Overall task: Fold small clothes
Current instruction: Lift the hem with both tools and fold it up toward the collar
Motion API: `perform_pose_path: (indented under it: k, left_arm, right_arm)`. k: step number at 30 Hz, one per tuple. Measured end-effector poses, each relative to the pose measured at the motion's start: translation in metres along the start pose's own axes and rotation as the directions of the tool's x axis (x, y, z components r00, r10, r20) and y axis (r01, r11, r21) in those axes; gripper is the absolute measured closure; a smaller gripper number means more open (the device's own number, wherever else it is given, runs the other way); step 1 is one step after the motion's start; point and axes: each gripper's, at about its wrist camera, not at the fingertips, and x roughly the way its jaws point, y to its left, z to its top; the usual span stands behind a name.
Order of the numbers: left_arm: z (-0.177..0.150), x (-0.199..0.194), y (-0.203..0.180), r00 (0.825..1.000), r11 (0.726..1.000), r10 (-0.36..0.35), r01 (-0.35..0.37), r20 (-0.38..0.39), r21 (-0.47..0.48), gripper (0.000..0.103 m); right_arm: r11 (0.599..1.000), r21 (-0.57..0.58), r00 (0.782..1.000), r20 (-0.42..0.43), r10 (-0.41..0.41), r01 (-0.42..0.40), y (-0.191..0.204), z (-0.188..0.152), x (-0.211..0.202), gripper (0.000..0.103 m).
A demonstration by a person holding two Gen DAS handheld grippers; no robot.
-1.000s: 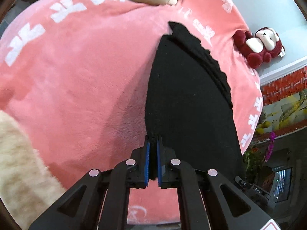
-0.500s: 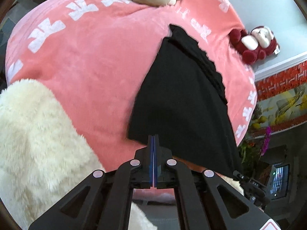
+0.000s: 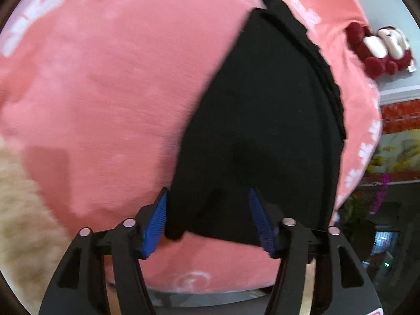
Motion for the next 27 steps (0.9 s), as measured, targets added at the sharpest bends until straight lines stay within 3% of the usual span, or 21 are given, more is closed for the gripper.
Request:
perform_pose_path:
  k: [1, 2, 3, 7, 8, 9, 11, 15, 18, 21, 24, 27]
  left_arm:
    - [0.000, 0.001, -0.003, 0.999, 0.999, -0.034, 0.034, -0.004, 0.017, 0.093]
    - [-0.001, -0.001, -0.005, 0.998, 0.998, -0.059, 0.059, -0.003, 0.027, 0.098]
    - [-0.001, -0.007, -0.006, 0.997, 0.997, -0.069, 0.068, 0.023, 0.038, 0.098]
    - [-0.001, -0.029, -0.007, 0.991, 0.995, -0.092, 0.087, 0.094, 0.049, 0.098]
    - [0.000, -0.031, -0.007, 0.991, 0.995, -0.086, 0.082, 0.098, 0.049, 0.098]
    - [0.000, -0.033, -0.006, 0.992, 0.996, -0.080, 0.075, 0.101, 0.051, 0.098]
    - [0.002, -0.036, -0.007, 0.991, 0.996, -0.084, 0.079, 0.103, 0.047, 0.099]
    - [0.001, -0.066, -0.010, 0.986, 0.993, -0.107, 0.100, 0.127, 0.063, 0.099]
    - [-0.006, -0.107, -0.012, 0.980, 0.989, -0.131, 0.118, 0.151, 0.088, 0.099]
    - [-0.022, -0.130, -0.004, 0.982, 0.990, -0.125, 0.114, 0.139, 0.089, 0.099]
    - [-0.041, -0.120, 0.003, 0.994, 0.993, -0.088, 0.082, 0.071, 0.084, 0.100]
    - [-0.058, -0.107, 0.003, 0.998, 0.994, -0.034, 0.029, 0.044, 0.109, 0.103]
  right_arm:
    - [1.000, 0.018, 1.000, -0.003, -0.006, 0.006, -0.002, 0.002, 0.001, 0.069]
    - [0.999, 0.036, 1.000, -0.007, -0.009, 0.009, -0.004, 0.003, 0.003, 0.046]
    - [0.999, 0.054, 1.000, -0.012, -0.006, 0.007, -0.006, 0.006, 0.006, 0.038]
    - [0.999, 0.037, 0.996, -0.086, -0.006, 0.009, 0.000, 0.019, 0.035, 0.039]
    - [1.000, 0.026, 0.994, -0.111, -0.002, 0.005, 0.004, 0.022, 0.043, 0.050]
    - [1.000, 0.007, 0.990, -0.142, 0.010, -0.009, 0.009, 0.024, 0.053, 0.071]
    - [0.999, -0.044, 0.989, -0.146, -0.005, -0.002, 0.023, 0.028, 0.061, 0.099]
    - [0.996, -0.088, 0.999, -0.014, 0.029, -0.030, 0.033, 0.034, 0.015, 0.099]
    - [0.995, -0.085, 0.998, 0.026, 0.055, -0.053, 0.018, 0.032, -0.028, 0.099]
    - [0.996, -0.082, 0.999, -0.005, 0.036, -0.036, 0.002, 0.020, -0.040, 0.099]
    - [0.998, -0.062, 0.998, -0.067, -0.005, 0.001, -0.010, 0.007, -0.024, 0.099]
    - [0.999, -0.035, 0.996, -0.084, 0.013, -0.016, -0.015, 0.000, -0.018, 0.099]
